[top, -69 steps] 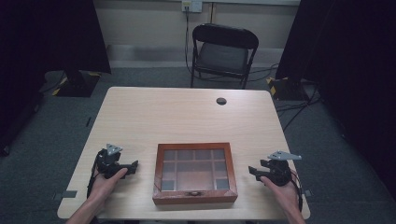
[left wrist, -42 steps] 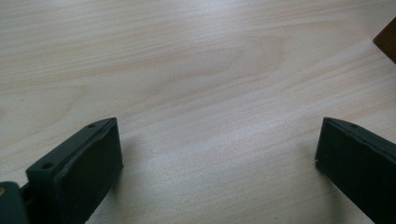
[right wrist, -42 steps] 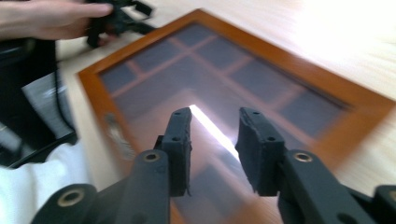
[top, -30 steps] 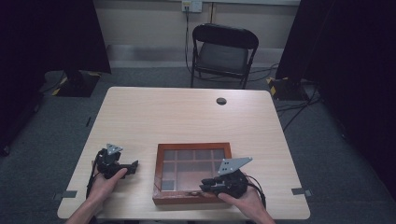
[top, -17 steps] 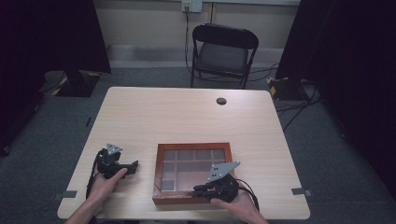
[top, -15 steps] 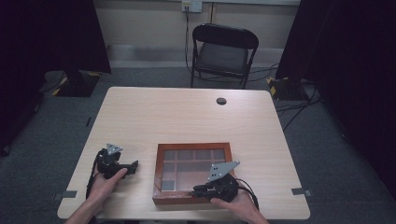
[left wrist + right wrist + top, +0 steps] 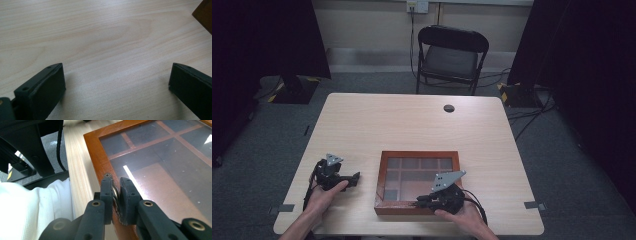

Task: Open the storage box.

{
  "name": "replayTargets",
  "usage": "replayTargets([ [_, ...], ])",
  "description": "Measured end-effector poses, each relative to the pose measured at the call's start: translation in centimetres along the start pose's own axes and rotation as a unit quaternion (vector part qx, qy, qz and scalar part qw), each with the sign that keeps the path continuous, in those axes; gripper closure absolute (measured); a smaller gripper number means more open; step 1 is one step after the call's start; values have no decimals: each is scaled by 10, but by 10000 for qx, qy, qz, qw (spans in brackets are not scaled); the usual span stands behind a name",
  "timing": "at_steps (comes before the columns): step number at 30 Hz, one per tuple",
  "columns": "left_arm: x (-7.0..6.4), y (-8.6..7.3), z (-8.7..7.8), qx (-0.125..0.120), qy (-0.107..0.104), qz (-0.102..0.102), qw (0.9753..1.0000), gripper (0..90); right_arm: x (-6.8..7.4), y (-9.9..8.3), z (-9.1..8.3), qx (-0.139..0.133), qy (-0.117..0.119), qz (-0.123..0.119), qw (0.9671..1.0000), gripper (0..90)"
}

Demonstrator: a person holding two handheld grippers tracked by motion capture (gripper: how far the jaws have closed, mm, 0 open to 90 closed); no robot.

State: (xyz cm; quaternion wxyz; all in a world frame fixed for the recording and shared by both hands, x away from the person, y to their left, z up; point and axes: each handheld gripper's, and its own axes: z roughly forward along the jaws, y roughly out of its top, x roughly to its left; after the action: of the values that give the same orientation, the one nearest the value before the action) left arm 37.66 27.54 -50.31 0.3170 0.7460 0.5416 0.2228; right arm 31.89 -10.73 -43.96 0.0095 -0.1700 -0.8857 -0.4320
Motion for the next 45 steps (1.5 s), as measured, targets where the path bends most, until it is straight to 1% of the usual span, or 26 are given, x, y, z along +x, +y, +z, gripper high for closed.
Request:
replayTargets([
  [2,0,0,0,-6,-18,-13,10000,0,-1,1,-1,19,31,13,10000,818],
  [6,1,0,-2,14,-28,45,10000,9,-1,3,-3,-7,62,-6,10000,818],
  [7,2,0,-3,19,-28,16,10000,31,-1,3,-4,-27,63,-3,10000,819],
  [8,2,1,-4,-1,-43,5,10000,81,-1,4,-5,-57,70,-14,10000,819],
  [9,2,1,-6,-25,-57,14,10000,125,-2,5,-6,-69,78,-21,9999,820],
  [10,2,1,-6,7,-70,49,10000,158,-2,6,-8,-86,89,-37,9999,820],
  [11,2,1,-6,33,-108,40,9999,154,-2,7,-9,-129,107,-35,9999,821],
  [15,1,3,-7,118,-165,121,9997,155,-2,11,-13,-179,106,-31,9998,822],
  [17,0,4,-8,125,-241,89,9996,172,-2,12,-15,-203,104,-28,9997,822],
  [20,-1,6,-10,91,-360,146,9992,173,-2,13,-17,-173,118,-3,9998,822],
  [22,-3,7,-13,18,-435,240,9988,173,-3,15,-18,-188,111,-39,9998,823],
  [24,-6,8,-14,-109,-576,276,9979,173,-2,18,-20,-199,95,-31,9998,823],
  [26,-8,10,-16,-148,-683,322,9970,172,-2,20,-23,-250,78,-37,9996,823],
  [29,-12,11,-19,-268,-872,268,9955,169,-3,24,-25,-251,108,-59,9996,824],
  [30,-13,12,-19,-301,-922,280,9949,169,-4,26,-26,-248,106,-71,9996,824],
  [32,-15,12,-21,-335,-957,314,9944,168,-4,28,-28,-250,96,-52,9996,824],
  [35,-21,14,-24,-423,-1146,372,9918,169,-4,30,-29,-241,93,1,9997,823],
  [36,-23,14,-25,-477,-1247,411,9902,168,-4,31,-30,-229,82,-5,9997,823],
  [37,-24,15,-26,-529,-1386,502,9877,168,-4,32,-30,-218,78,-13,9997,823],
  [38,-26,16,-28,-568,-1456,591,9859,168,-4,33,-31,-231,88,14,9997,823],
  [40,-31,17,-30,-663,-1511,683,9839,167,-5,35,-32,-241,90,14,9997,823],
  [41,-32,17,-30,-681,-1606,721,9820,165,-5,36,-33,-236,95,19,9997,823],
  [42,-34,18,-30,-703,-1676,722,9807,164,-6,36,-33,-233,93,24,9997,823],
  [44,-38,18,-31,-702,-1711,770,9797,162,-6,39,-34,-224,101,22,9997,823],
  [45,-39,19,-32,-743,-1755,818,9783,161,-6,40,-34,-203,93,16,9997,823],
])
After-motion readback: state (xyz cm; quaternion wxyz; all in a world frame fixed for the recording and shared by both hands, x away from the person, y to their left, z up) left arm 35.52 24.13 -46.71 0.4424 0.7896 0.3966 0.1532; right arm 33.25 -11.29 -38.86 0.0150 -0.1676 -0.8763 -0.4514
